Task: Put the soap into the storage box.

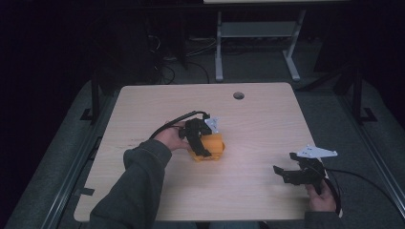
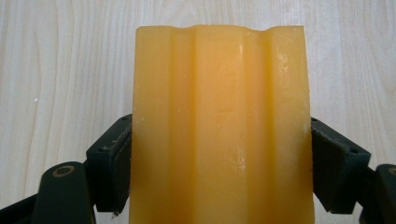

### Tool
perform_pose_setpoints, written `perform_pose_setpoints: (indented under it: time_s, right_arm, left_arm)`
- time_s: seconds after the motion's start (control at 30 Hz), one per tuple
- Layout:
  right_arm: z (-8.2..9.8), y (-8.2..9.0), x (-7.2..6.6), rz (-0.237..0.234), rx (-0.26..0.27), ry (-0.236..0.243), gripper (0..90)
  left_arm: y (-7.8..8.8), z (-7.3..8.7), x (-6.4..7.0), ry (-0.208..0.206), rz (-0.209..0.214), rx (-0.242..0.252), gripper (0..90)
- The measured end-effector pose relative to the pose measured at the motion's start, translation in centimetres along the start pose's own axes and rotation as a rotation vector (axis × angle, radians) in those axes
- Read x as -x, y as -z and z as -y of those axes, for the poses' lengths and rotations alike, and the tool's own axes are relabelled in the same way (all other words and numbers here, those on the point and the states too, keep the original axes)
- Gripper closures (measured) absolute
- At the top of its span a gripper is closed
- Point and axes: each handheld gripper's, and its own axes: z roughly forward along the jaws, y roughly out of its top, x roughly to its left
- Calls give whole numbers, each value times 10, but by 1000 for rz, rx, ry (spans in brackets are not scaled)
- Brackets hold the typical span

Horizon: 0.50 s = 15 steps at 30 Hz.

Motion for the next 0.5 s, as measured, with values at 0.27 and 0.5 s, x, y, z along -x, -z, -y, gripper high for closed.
perform_pose_setpoints:
  time_s: [0.27,0.5]
  right_arm:
    - [0,0,0,-2,-3,5,139]
    - [0,-1,0,-4,-4,6,139]
  left_arm:
    - [-2,2,-3,17,18,2,204]
    - [0,3,-5,27,34,7,202]
